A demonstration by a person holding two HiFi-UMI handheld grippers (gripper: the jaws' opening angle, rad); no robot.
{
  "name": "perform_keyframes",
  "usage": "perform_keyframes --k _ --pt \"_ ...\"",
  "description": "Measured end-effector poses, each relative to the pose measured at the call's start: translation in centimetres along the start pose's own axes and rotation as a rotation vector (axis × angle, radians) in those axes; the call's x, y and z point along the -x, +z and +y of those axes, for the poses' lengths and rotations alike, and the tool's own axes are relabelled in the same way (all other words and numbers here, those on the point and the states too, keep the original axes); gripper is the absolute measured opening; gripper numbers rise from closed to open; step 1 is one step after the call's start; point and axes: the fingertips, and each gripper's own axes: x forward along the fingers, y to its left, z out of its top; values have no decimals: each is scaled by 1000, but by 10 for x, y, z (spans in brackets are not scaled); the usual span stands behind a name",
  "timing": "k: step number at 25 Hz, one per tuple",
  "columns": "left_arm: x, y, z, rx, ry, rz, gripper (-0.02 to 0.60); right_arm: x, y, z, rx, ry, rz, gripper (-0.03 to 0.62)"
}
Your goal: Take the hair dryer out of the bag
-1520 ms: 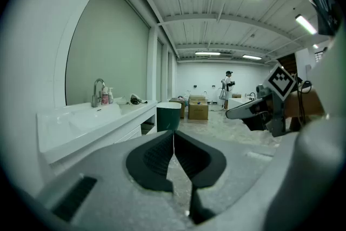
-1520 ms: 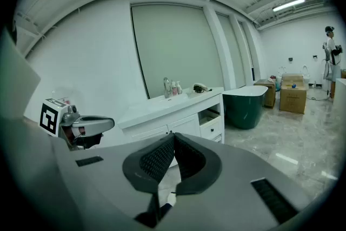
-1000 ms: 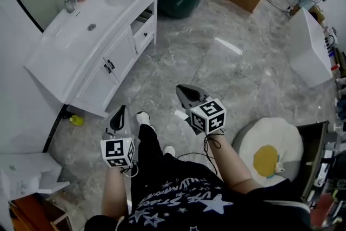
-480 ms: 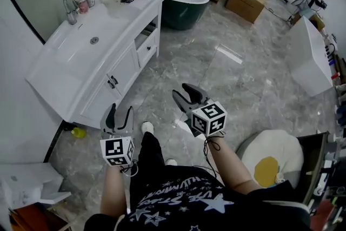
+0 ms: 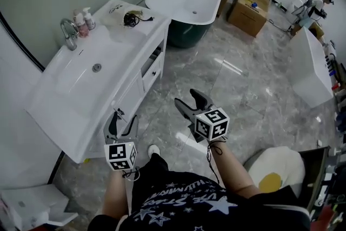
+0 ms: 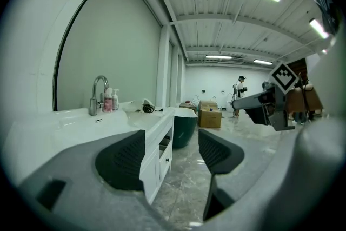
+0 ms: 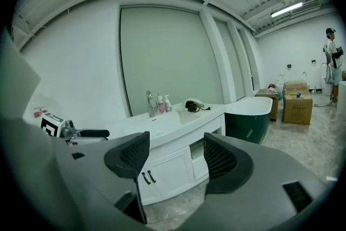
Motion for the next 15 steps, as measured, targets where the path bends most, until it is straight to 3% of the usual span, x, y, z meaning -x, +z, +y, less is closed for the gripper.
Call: perform_keyframes --k 6,15 --pt "-54 22 48 10 -9 6 310 -58 45 -23 0 -35 -20 298" --pt "-104 33 84 18 -24 20 310 -118 58 -41 -32 -46 -10 295"
